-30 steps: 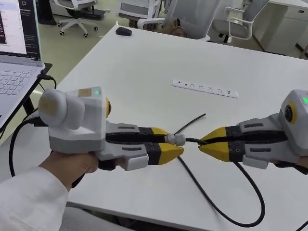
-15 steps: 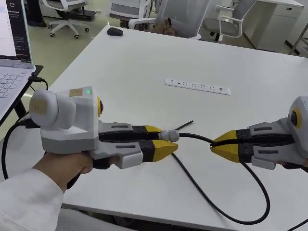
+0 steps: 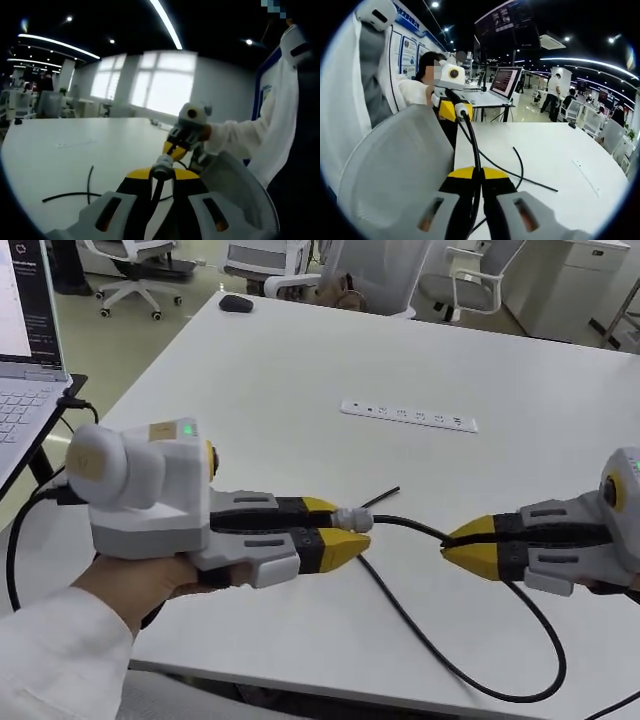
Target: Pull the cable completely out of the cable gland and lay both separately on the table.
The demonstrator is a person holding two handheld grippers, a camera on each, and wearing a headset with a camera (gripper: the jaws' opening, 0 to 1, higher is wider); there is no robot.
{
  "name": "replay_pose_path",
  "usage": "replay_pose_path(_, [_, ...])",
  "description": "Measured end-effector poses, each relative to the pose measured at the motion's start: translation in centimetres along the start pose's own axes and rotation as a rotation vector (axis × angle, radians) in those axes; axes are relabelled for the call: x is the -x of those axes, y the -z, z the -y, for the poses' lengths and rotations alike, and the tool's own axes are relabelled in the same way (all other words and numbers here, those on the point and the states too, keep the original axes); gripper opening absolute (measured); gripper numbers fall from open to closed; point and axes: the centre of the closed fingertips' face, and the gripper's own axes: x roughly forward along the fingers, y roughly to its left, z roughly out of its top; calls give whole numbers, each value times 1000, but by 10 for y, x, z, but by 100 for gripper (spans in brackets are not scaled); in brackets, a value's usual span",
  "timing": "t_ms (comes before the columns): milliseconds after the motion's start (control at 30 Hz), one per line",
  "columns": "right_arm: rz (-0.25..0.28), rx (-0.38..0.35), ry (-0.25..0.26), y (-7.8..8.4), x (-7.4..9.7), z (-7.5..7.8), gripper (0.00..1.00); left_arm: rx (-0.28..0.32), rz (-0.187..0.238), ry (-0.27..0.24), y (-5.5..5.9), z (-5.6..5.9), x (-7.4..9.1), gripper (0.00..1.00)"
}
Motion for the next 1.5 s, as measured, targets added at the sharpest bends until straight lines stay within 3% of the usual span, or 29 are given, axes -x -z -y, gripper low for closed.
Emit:
replay_pose_path(167, [-22, 1, -6, 2, -1, -5, 3, -7, -24, -9, 5, -2, -1, 16])
replay_pose_path(267, [38, -17, -7, -16, -1, -7, 6, -6, -24, 2, 5, 0, -2, 16])
replay_pose_path(367, [59, 15, -10, -33, -5, -10, 13, -14, -33, 7, 6, 1, -3, 16])
replay_pose_path(567, [109, 99, -68, -65, -21, -23, 13, -23, -48, 15, 9, 3, -3, 16])
replay_pose_path(800, [79, 136, -106, -66, -38, -24, 6, -27, -35, 14, 6, 3, -2, 16])
replay_pose_path(900, [43, 150, -104, -59, -41, -22, 4, -15, -23, 8, 4, 1, 0, 16])
replay_pose_path(1100, [62, 171, -92, -63, -41, -20, 3, 8, -9, 2, 2, -1, 1, 17])
replay_pose_path(1500, [76, 138, -88, -55, -37, -15, 3, -13, -17, -13, 3, -3, 1, 16])
